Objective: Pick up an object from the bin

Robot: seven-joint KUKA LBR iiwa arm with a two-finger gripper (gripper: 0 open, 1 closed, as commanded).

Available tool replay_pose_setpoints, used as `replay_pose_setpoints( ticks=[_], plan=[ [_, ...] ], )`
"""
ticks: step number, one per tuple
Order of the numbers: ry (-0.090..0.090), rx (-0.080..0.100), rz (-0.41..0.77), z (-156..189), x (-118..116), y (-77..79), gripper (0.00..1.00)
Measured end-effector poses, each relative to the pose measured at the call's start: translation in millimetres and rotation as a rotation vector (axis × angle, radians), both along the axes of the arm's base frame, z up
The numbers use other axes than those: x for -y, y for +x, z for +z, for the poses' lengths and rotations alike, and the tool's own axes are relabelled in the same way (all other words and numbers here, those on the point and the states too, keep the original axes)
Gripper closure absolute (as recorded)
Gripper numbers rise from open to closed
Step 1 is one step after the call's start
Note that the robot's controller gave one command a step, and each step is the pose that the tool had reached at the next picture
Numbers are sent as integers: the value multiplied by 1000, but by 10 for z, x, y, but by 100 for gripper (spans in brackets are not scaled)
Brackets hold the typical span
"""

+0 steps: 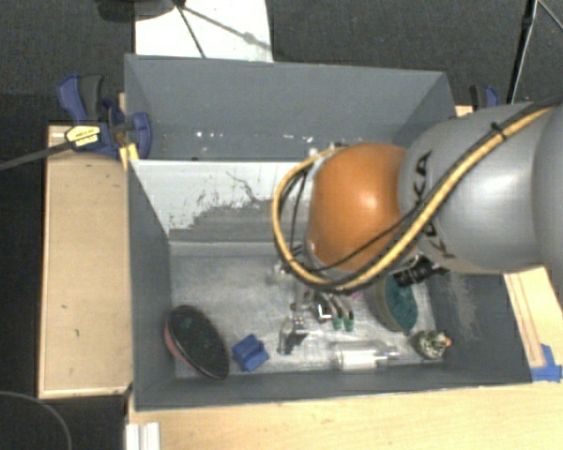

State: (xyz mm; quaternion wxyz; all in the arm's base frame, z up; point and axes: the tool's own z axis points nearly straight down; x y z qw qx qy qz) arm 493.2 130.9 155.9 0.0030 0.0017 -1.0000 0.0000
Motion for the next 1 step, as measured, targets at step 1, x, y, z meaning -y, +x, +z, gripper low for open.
replay_pose_setpoints(
  ticks=[1],
  plan=[
    [-4,-4,264,-741,-499,165,0]
  ],
)
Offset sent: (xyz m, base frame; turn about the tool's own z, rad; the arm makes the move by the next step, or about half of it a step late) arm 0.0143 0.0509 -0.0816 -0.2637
